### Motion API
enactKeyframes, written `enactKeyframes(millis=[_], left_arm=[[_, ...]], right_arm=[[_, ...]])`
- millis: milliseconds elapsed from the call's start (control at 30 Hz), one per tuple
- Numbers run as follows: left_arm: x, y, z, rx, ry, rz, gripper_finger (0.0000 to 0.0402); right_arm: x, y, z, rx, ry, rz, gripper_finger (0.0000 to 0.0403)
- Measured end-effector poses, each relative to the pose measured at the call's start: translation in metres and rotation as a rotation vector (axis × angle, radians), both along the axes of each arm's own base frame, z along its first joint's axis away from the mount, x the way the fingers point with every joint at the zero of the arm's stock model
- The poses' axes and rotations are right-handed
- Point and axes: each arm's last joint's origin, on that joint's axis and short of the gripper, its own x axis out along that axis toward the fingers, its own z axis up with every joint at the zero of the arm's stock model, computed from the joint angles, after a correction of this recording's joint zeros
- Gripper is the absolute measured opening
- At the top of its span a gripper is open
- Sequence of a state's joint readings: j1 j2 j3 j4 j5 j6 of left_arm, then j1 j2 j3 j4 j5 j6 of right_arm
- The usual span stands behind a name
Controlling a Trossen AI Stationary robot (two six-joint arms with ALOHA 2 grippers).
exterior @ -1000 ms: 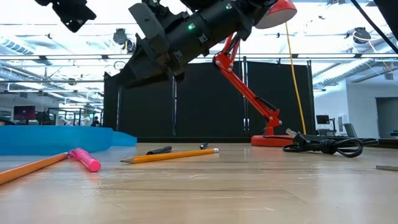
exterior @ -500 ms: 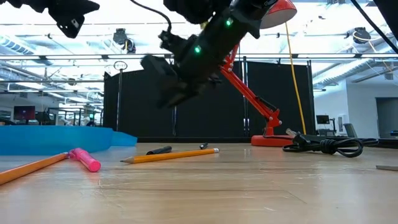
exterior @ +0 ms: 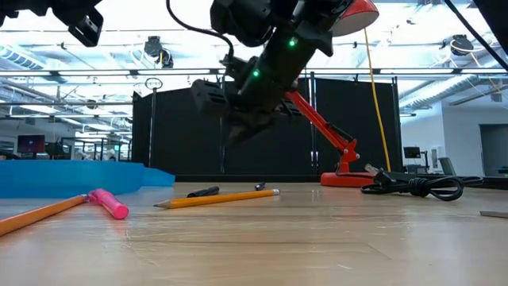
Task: Pick & place school supplies into a supply box
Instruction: Put the black pen into the blue supply box
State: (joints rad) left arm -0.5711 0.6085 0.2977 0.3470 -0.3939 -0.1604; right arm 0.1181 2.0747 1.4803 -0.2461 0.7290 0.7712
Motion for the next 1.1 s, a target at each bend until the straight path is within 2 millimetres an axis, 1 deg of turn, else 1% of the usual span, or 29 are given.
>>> enactKeyframes(millis=[300, 633, 733, 900, 1000, 1100], left_arm=[[-0.001, -0.002, 0.000, 0.048, -0.012, -0.012, 0.0147], [-0.001, -0.002, 0.001, 0.103, -0.024, -0.010, 0.0147], [-0.001, -0.002, 0.001, 0.109, -0.025, -0.010, 0.0147], [-0.001, -0.002, 0.001, 0.128, -0.033, -0.008, 0.0147], [-0.001, -0.002, 0.001, 0.141, -0.039, -0.007, 0.0147], [-0.001, -0.002, 0.001, 0.147, -0.039, -0.007, 0.0147]], right_arm=[[0.000, -0.020, -0.001, 0.106, -0.086, -0.138, 0.0101], [0.000, -0.021, -0.002, 0.108, -0.107, -0.155, 0.0118], [-0.003, -0.025, -0.010, 0.117, -0.143, -0.178, 0.0131], [-0.005, -0.035, -0.024, 0.194, -0.233, -0.160, 0.0162], [-0.012, -0.039, -0.035, 0.196, -0.224, -0.153, 0.0174], [-0.016, -0.039, -0.040, 0.179, -0.219, -0.169, 0.0177]])
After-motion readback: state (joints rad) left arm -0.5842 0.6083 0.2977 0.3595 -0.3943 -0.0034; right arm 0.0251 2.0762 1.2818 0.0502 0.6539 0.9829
